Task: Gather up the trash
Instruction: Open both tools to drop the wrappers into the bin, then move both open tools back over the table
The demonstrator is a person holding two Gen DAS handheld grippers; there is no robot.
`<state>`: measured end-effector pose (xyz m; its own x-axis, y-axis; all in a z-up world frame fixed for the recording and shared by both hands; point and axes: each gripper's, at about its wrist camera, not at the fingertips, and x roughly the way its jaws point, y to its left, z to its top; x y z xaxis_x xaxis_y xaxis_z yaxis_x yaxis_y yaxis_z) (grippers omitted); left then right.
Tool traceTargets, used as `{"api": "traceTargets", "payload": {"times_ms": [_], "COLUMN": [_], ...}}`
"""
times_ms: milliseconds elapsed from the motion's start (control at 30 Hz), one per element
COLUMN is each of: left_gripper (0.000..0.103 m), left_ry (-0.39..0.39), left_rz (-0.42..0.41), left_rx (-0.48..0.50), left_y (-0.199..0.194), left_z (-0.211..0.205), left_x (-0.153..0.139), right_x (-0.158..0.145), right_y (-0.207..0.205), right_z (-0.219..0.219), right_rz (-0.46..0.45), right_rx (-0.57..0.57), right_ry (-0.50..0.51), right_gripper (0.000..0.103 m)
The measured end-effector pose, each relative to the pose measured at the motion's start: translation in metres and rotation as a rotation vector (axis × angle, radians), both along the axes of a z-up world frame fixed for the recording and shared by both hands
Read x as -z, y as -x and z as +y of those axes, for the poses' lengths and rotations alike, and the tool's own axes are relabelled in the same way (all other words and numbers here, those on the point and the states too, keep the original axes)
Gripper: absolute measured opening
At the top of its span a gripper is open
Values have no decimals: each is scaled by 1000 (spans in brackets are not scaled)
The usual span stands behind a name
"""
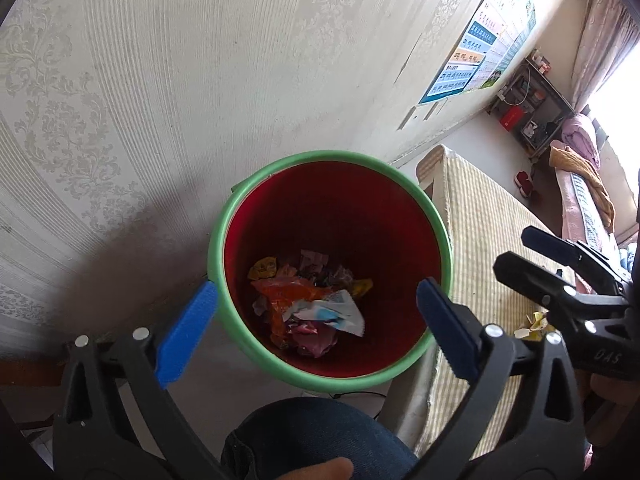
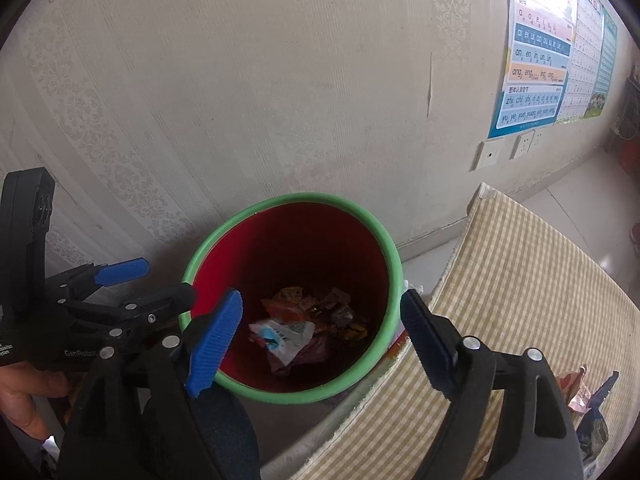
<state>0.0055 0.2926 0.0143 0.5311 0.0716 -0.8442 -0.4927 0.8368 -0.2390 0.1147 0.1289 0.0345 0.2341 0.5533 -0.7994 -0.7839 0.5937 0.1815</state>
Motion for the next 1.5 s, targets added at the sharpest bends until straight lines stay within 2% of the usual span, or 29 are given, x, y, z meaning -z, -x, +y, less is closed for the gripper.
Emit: {"api": "traceTargets", "payload": {"times_ms": [133, 300, 567, 967, 1200, 1500], "left_gripper": [98, 98, 98, 98, 98, 98], "left_ry": [10, 21, 45, 49, 38, 1], "left_rz": [5, -3, -7, -8, 0, 15], "left_rx": [-9, 19, 129, 315, 402, 516], "left_y": [7, 5, -8, -37, -52, -72], "left_z": [-4, -24, -76, -168, -211, -260], "left_x": [1, 0, -2, -5, -3, 0], "right_x": [0, 1, 8, 13, 13, 21], "right_y": [1, 12, 25, 8, -1, -9], "right_z": [-25, -63, -141, -252, -298, -330], "right_rz": [5, 7, 20, 33, 34, 52], "right_rx": [36, 72, 180, 389, 471, 529], "right_ry": [4, 22, 53, 62, 51, 41], "right_gripper": [88, 89, 89, 89, 89, 89]}}
